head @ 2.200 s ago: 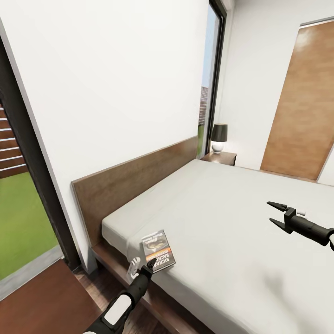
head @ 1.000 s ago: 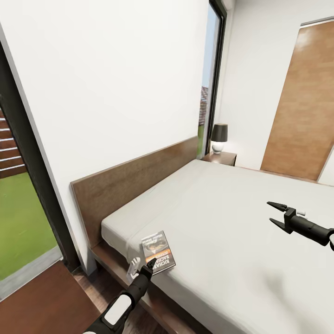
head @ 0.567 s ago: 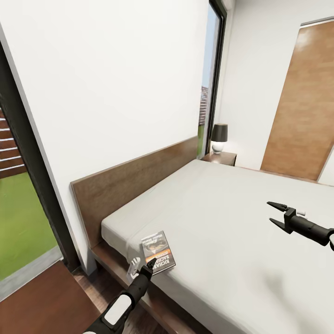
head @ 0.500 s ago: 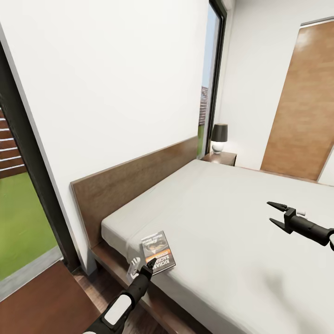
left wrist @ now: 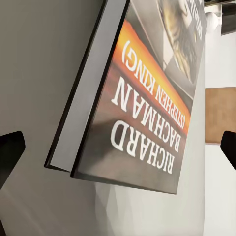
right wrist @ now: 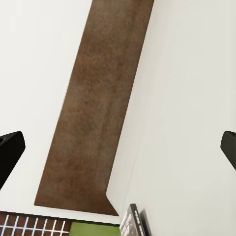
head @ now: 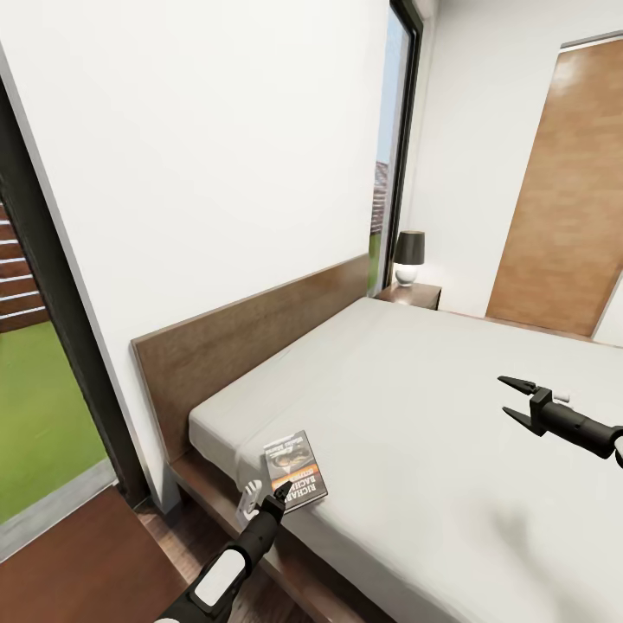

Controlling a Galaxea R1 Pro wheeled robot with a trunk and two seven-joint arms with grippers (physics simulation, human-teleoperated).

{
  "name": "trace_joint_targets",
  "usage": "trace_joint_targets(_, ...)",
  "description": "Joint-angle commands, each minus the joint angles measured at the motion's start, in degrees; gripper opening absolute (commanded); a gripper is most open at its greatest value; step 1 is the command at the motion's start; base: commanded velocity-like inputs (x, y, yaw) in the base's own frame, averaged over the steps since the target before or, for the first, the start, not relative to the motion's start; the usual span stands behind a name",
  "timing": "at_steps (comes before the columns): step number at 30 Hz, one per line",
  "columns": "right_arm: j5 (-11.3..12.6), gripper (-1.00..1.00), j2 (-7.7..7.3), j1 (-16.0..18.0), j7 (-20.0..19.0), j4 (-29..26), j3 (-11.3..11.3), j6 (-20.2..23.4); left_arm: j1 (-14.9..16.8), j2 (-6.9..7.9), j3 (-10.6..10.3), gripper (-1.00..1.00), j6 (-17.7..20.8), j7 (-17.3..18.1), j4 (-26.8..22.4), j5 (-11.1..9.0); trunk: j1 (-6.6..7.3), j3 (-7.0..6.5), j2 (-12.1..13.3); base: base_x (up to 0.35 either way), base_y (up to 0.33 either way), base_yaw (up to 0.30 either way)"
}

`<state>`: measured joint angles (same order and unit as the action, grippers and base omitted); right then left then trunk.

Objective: In the bedroom, move the book from the bed onto either nightstand, and place the two sandals side by side next to the bed.

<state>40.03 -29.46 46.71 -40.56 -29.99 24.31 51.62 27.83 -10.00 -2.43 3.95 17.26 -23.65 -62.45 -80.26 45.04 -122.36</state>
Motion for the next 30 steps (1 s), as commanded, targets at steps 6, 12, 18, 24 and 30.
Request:
trace_joint_targets(6,-0.2,1.00,0.01,0.1,-0.2,0.0,0.2,0.3,0.0,0.00,0.0,1.00,0.3,0.2,0.0,-0.5,0.01,0.06,0.0,0.000,0.000,0.000)
trace_joint_targets(12,-0.2,1.00,0.01,0.1,-0.2,0.0,0.2,0.3,0.0,0.00,0.0,1.00,0.3,0.1,0.0,-0.5,0.01,0.06,0.0,0.000,0.000,0.000)
trace_joint_targets(18,-0.2,1.00,0.01,0.1,-0.2,0.0,0.2,0.2,0.0,0.00,0.0,1.00,0.3,0.2,0.0,-0.5,0.01,0.06,0.0,0.000,0.000,0.000)
trace_joint_targets(24,-0.2,1.00,0.01,0.1,-0.2,0.0,0.2,0.2,0.0,0.00,0.0,1.00,0.3,0.1,0.0,-0.5,0.01,0.06,0.0,0.026,0.000,0.000)
trace_joint_targets(30,-0.2,1.00,0.01,0.1,-0.2,0.1,0.2,0.3,0.0,0.00,0.0,1.00,0.3,0.1,0.0,-0.5,0.01,0.06,0.0,0.066,0.000,0.000)
